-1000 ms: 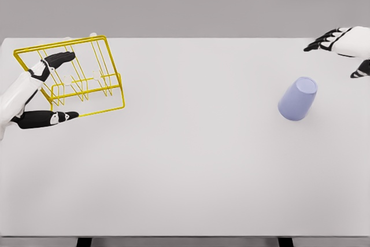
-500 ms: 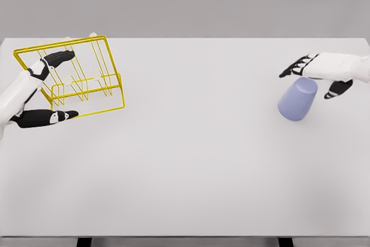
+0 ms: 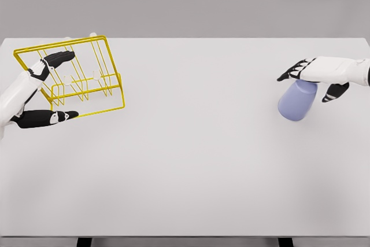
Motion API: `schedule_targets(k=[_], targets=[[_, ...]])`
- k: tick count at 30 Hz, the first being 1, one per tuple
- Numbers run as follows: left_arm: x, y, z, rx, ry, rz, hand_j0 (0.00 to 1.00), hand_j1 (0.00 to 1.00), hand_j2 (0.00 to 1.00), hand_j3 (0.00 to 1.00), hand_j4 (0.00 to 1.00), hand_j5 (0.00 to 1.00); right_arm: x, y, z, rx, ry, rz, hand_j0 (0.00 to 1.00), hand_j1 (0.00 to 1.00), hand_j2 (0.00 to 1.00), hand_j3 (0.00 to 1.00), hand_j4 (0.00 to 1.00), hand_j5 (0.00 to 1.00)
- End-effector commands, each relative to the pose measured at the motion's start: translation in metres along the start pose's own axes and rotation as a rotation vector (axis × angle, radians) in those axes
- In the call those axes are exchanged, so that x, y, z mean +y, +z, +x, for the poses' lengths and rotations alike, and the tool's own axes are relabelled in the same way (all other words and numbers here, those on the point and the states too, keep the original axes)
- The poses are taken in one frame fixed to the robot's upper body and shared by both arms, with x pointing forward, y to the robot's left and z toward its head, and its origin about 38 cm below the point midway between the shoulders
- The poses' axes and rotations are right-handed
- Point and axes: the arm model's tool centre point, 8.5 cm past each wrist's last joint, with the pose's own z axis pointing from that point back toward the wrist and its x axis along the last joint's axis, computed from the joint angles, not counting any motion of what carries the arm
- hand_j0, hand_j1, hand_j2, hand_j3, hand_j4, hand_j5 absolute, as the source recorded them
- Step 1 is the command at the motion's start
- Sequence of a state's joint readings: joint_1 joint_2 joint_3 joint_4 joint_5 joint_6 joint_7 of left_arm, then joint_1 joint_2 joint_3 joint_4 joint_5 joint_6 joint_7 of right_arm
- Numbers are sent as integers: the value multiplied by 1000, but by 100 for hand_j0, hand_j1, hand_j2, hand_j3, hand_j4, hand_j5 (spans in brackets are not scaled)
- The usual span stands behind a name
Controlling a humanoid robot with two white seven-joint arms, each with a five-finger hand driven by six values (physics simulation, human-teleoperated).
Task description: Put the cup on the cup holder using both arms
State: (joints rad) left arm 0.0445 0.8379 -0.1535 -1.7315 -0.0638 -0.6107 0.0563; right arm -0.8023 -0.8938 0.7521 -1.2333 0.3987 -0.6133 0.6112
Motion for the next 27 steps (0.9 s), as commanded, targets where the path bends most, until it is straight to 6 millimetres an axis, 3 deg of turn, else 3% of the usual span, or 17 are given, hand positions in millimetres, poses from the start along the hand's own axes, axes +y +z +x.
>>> schedule_targets(k=[1,9,24,27], targets=[[1,0,0,0,4,3,100,100,100,100,100,100,-1,3,-1,4,-1,-4,99,99,99,99,99,99],[1,0,0,1,2,2,100,100,100,100,100,100,-13,2,19,-43,58,-20,99,99,99,99,99,99],[1,0,0,0,1,5,100,100,100,100,100,100,-1,-1,20,-50,55,21,100,100,100,100,100,100],[1,0,0,0,1,5,100,100,100,100,100,100,-2,-1,21,-52,59,19,85,85,85,85,85,85]])
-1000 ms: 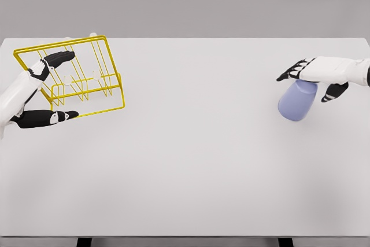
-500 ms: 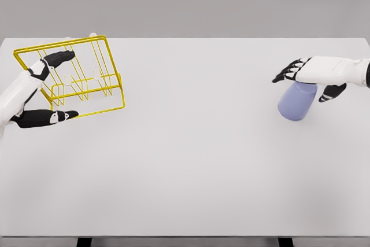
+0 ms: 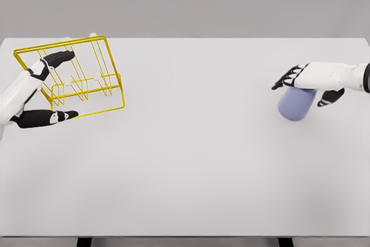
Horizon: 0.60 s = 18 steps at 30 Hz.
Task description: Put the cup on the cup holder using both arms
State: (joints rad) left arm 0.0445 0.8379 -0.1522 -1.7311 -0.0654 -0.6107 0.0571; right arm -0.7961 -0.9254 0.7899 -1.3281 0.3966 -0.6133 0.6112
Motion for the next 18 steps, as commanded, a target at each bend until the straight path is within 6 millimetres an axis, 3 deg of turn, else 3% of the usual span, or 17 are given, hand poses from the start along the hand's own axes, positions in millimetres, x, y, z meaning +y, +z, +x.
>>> schedule_targets(k=[1,5,9,18], targets=[[1,0,0,-1,3,4,100,100,100,100,100,100,-1,0,0,-1,-4,-3,81,81,81,81,81,81],[1,0,0,-1,3,4,100,100,100,100,100,100,-1,1,0,-1,-3,-5,75,75,75,75,75,75],[1,0,0,1,3,4,100,100,100,100,100,100,-2,0,1,-5,-7,-11,56,56,56,56,56,56],[1,0,0,1,3,4,100,100,100,100,100,100,-7,-3,3,-14,-5,-26,41,41,41,41,41,41]])
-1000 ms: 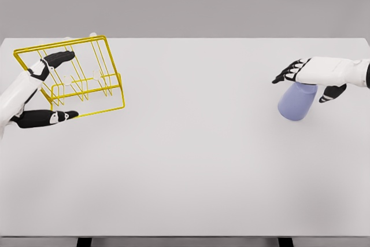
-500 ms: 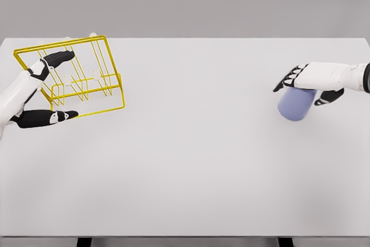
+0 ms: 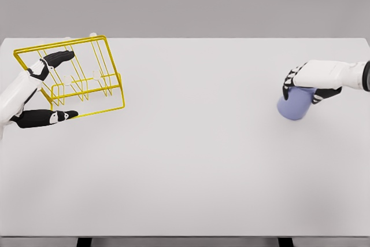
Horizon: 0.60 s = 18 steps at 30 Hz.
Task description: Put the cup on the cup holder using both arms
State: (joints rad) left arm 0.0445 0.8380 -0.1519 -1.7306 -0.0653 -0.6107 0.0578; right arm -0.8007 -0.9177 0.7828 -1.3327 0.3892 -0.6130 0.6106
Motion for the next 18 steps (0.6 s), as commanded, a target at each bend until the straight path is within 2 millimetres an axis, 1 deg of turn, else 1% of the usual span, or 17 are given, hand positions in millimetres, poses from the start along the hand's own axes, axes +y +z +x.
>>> schedule_targets(k=[1,2,7,10,14,15,16,18], targets=[[1,0,0,1,4,3,100,100,100,100,100,100,-2,-2,1,-7,-6,-9,38,38,38,38,38,38],[1,0,0,-1,4,3,100,100,100,100,100,100,-3,-2,2,-8,-6,-12,36,36,36,36,36,36],[1,0,0,0,3,4,100,100,100,100,100,100,-13,-2,8,-23,20,-33,36,36,36,36,36,36],[1,0,0,0,3,4,100,100,100,100,100,100,-28,4,5,-10,24,-87,36,36,36,36,36,36],[1,0,0,1,4,3,100,100,100,100,100,100,-42,-9,14,-44,34,-128,36,36,36,36,36,36],[1,-1,0,-2,4,5,100,100,100,100,100,100,-46,-15,21,-64,40,-140,36,36,36,36,36,36],[1,0,0,-1,5,4,100,100,100,100,100,100,-53,-20,31,-92,61,-154,36,36,36,36,36,36],[1,0,0,-1,5,4,100,100,100,100,100,100,-72,-20,62,-159,145,-192,37,37,37,37,37,37]])
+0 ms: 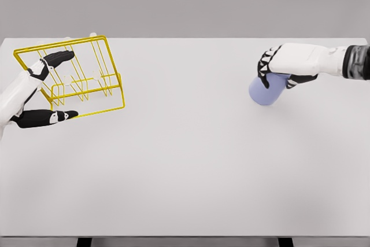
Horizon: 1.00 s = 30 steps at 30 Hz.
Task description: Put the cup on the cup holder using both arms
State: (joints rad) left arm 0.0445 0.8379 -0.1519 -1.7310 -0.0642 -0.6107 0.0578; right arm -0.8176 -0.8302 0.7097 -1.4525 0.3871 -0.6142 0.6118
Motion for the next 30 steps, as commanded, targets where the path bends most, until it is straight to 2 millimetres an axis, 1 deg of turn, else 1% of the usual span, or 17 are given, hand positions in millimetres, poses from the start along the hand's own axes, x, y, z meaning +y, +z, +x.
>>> schedule_targets(k=[1,4,7,9,12,15,18,19,22,24,25,28,30], targets=[[1,0,0,-1,4,3,100,100,100,100,100,100,-23,-9,30,-78,72,-49,37,37,37,37,37,37],[1,0,0,-1,4,3,100,100,100,100,100,100,-32,-11,45,-116,109,-69,37,37,37,37,37,37],[1,0,0,1,4,3,100,100,100,100,100,100,-44,-19,68,-177,151,-101,37,37,37,37,37,37],[1,0,0,-1,4,3,100,100,100,100,100,100,-49,-36,82,-227,149,-128,37,37,37,37,37,37],[1,0,0,-1,4,3,100,100,100,100,100,100,-51,-45,89,-254,148,-138,37,37,37,37,37,37],[1,0,0,-1,3,4,100,100,100,100,100,100,-53,-58,101,-296,146,-152,37,37,37,37,37,37],[1,0,0,-1,3,4,100,100,100,100,100,100,-53,-74,118,-351,158,-137,37,37,37,37,37,37],[1,0,0,1,3,4,100,100,100,100,100,100,-57,-80,124,-372,169,-138,37,37,37,37,37,37],[1,0,0,-1,3,4,100,100,100,100,100,100,-61,-88,133,-398,184,-137,38,38,38,38,38,38],[1,0,0,1,2,3,100,100,100,100,100,100,-67,-98,145,-433,205,-135,38,38,38,38,38,38],[1,0,0,1,2,3,100,100,100,100,100,100,-66,-102,148,-444,209,-127,38,38,38,38,38,38],[1,0,0,1,2,3,100,100,100,100,100,100,-70,-109,153,-459,208,-134,38,38,38,38,38,38],[1,0,0,-1,2,3,100,100,100,100,100,100,-64,-115,154,-465,199,-114,38,38,38,38,38,38]])
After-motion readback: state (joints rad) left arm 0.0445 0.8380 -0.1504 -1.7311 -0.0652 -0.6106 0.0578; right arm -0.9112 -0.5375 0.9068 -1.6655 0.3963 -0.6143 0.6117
